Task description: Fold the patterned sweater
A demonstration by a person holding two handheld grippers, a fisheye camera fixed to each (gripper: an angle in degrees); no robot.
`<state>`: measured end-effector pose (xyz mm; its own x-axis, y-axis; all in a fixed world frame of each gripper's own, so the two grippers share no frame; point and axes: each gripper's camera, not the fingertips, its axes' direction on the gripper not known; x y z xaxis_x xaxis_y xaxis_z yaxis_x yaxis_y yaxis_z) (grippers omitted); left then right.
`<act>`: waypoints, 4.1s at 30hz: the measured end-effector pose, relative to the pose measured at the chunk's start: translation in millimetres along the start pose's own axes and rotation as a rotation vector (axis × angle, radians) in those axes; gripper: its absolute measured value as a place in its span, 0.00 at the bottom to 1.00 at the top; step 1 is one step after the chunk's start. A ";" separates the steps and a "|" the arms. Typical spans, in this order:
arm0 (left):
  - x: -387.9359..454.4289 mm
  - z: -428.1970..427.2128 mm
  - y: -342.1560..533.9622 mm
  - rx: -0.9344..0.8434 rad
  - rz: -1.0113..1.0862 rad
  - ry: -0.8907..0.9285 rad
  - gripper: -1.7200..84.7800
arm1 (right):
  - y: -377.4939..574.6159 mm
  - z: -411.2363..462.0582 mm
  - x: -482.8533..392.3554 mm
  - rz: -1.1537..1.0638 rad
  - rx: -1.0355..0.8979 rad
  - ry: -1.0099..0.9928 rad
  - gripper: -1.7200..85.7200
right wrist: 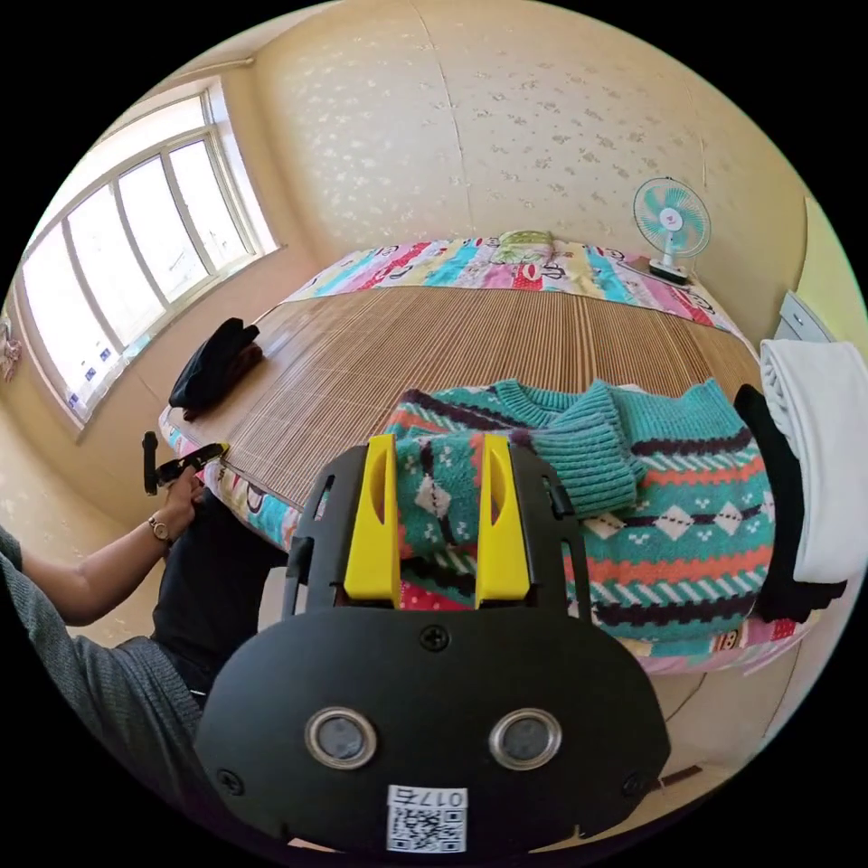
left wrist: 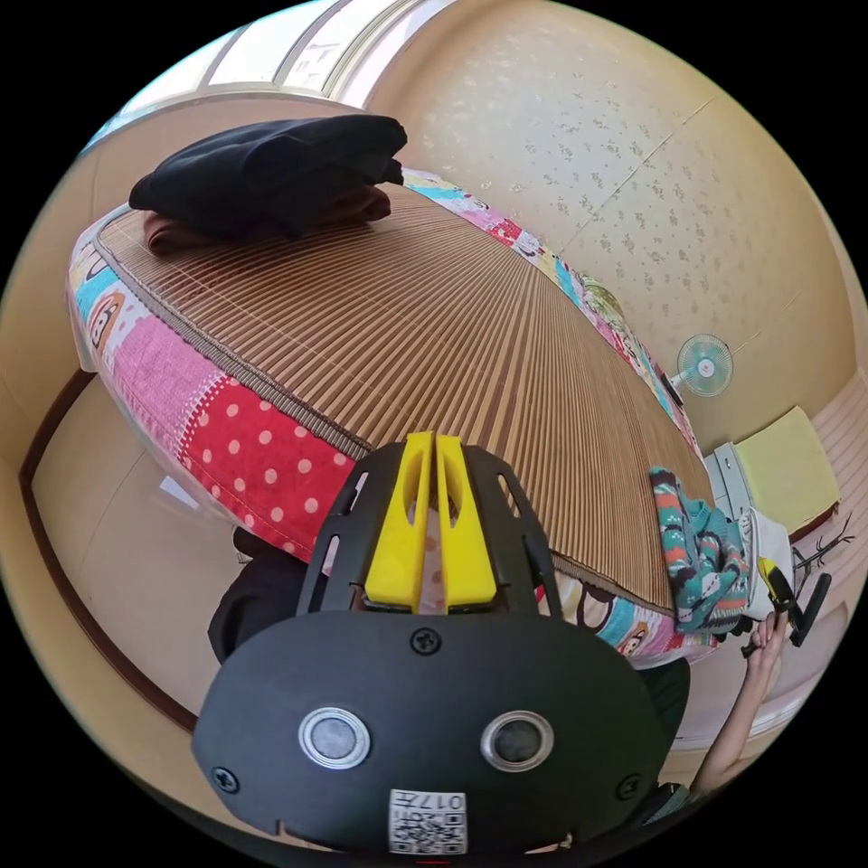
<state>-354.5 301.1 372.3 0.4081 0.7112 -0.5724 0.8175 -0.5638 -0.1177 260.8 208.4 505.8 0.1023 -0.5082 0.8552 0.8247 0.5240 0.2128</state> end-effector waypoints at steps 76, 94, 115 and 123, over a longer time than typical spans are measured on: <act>-24.1 -29.0 -54.0 -0.033 0.709 2.928 0.09 | 214.6 -209.4 203.9 -0.191 0.309 -0.990 0.08; 9.5 -88.2 60.5 -0.144 0.884 2.772 0.09 | 148.2 -111.1 98.8 -0.097 0.127 -0.561 0.08; 62.6 -216.2 153.6 0.601 0.525 0.842 0.07 | 176.4 -425.4 -160.0 0.123 1.407 0.159 0.07; 149.6 -278.3 201.0 1.094 0.524 0.720 0.07 | 161.2 -427.2 -155.2 0.112 1.399 0.041 0.07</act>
<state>-16.1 411.0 488.8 0.9495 0.1884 -0.2509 -0.0808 -0.6258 -0.7758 615.6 79.7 205.4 0.1655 -0.4259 0.8895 -0.4152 0.7880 0.4546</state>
